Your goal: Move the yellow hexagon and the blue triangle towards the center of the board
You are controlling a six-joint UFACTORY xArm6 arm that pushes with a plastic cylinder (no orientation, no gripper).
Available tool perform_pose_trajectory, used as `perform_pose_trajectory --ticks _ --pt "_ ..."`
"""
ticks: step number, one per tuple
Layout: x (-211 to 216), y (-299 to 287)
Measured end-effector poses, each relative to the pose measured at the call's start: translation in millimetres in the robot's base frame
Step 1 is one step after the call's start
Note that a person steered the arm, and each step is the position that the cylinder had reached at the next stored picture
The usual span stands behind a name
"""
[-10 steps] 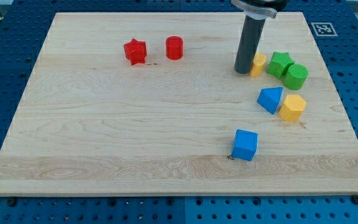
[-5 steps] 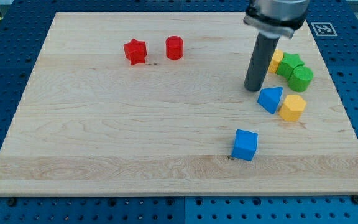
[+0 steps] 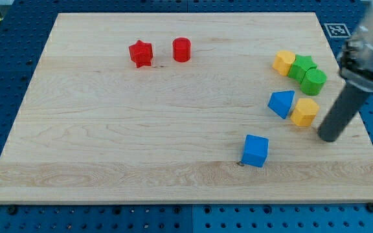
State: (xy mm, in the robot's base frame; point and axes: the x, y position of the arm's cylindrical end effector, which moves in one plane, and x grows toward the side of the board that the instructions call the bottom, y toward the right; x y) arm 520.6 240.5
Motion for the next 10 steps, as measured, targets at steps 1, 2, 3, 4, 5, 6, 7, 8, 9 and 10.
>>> perform_pose_trajectory --ticks 1,2,3,4,5,6,7,8,9,10 --pt "-9 26" --pt "-10 26" --pt "-20 22" --pt "-31 10" --pt "-31 -10" --pt "-31 -30" --pt "-34 -48" --pt "-41 -57" --pt "-34 -57" --pt "-13 -60"
